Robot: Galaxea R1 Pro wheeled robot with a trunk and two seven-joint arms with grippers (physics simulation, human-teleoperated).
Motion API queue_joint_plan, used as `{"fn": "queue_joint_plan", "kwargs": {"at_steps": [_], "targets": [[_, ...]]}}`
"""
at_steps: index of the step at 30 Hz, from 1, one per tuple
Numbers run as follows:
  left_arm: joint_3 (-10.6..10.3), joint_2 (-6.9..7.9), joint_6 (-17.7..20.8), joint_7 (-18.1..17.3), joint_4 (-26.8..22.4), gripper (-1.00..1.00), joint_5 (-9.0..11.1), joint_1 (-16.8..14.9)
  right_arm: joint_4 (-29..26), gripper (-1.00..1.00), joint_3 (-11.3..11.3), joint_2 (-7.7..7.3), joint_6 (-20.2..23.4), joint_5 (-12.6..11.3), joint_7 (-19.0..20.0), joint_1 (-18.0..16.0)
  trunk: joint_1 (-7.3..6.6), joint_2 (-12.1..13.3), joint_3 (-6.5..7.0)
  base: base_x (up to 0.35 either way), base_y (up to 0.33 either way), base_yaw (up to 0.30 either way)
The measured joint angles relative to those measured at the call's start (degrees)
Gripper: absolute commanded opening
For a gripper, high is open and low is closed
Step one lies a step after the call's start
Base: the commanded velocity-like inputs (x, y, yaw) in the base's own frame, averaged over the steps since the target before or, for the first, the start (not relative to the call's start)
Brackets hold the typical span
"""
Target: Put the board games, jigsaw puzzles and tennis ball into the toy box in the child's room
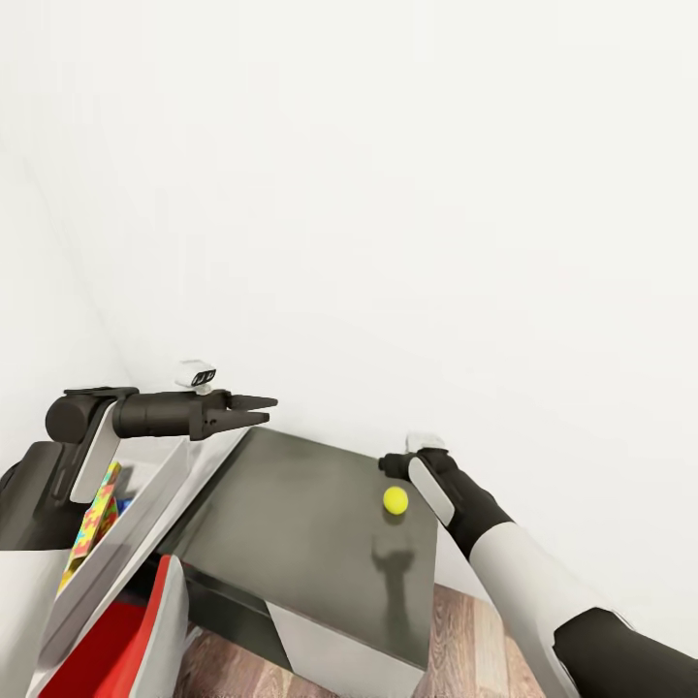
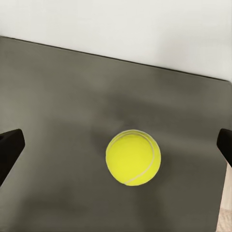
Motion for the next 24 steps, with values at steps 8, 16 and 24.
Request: {"fn": "queue_joint_plan", "kwargs": {"at_steps": [8, 16, 24], "targets": [[0.00, 0.05, 0.00, -0.02, 0.00, 1.00, 0.00, 0.00, 0.05, 1.00, 0.14, -0.02, 0.00, 0.00, 0.00, 0.00, 0.00, 0.00, -0.74, 0.000, 0.000, 0.000], [0.00, 0.09, 0.00, -0.08, 0.00, 1.00, 0.00, 0.00, 0.10, 1.00, 0.16, -0.03, 0.00, 0.00, 0.00, 0.00, 0.00, 0.00, -1.47, 0.000, 0.000, 0.000], [0.00, 0.14, 0.00, -0.12, 0.00, 1.00, 0.00, 0.00, 0.51, 1.00, 0.16, -0.05, -0.67, 0.00, 0.00, 0.00, 0.00, 0.00, -2.20, 0.000, 0.000, 0.000]]}}
